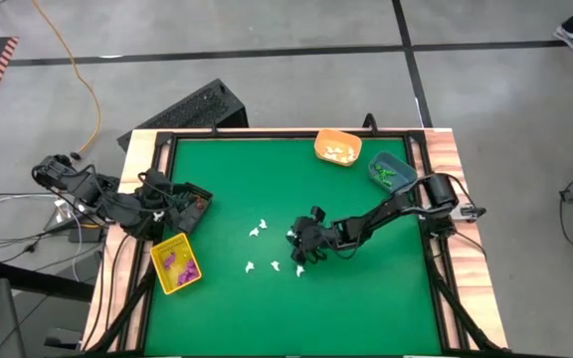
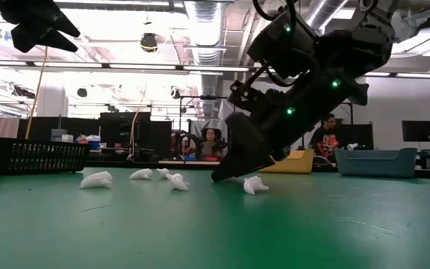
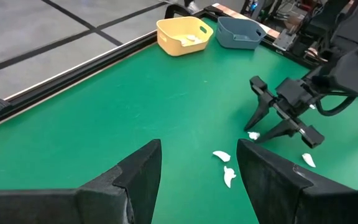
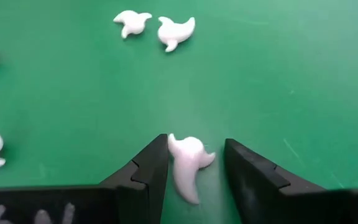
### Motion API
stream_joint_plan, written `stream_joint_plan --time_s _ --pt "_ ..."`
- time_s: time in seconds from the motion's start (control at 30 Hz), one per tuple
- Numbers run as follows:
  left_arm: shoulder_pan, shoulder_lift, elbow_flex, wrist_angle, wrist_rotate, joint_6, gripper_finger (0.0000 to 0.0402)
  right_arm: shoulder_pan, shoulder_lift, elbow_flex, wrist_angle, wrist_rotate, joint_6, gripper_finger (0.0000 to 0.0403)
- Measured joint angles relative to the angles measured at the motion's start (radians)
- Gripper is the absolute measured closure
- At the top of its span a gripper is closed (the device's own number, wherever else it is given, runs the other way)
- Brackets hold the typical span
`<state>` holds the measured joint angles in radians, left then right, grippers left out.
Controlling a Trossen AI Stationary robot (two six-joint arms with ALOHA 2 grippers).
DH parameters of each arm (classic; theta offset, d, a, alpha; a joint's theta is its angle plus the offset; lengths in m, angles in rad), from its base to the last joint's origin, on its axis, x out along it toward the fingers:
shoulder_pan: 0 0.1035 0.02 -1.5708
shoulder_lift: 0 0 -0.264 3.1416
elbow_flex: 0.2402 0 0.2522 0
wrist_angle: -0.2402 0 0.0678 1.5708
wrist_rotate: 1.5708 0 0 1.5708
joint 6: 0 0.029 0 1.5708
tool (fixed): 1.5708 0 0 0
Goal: Sort Halloween decoration
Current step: Put the white ghost toy into the light orange bin
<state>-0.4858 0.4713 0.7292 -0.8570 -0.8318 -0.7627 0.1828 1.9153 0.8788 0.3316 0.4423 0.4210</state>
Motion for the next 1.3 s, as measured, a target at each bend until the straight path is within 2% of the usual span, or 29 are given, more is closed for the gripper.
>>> stream_joint_plan --time_s 0.17,0.57,0.77,0.93,1.3 --pt "0.000 0.000 0.000 0.000 0.000 -0.005 0.0202 -0.012 0.014 0.000 -0.008 -0.005 0.038 0.0246" --pt "0.000 0.000 0.000 -0.003 -0.014 -0.002 0.0202 0.000 0.016 -0.001 -0.006 -0.008 0.085 0.0339" --pt "0.000 0.000 0.000 -0.009 -0.014 -0.002 0.0202 -0.002 0.008 -0.003 0.010 0.000 0.180 0.0346" --pt "0.000 0.000 0.000 -0.009 -0.014 -0.002 0.0202 -0.024 -0.025 -0.004 0.014 -0.012 0.181 0.0347" --pt "0.000 0.000 0.000 -0.009 -0.013 -0.001 0.0202 -0.164 -0.141 -0.006 0.005 -0.006 0.146 0.0347"
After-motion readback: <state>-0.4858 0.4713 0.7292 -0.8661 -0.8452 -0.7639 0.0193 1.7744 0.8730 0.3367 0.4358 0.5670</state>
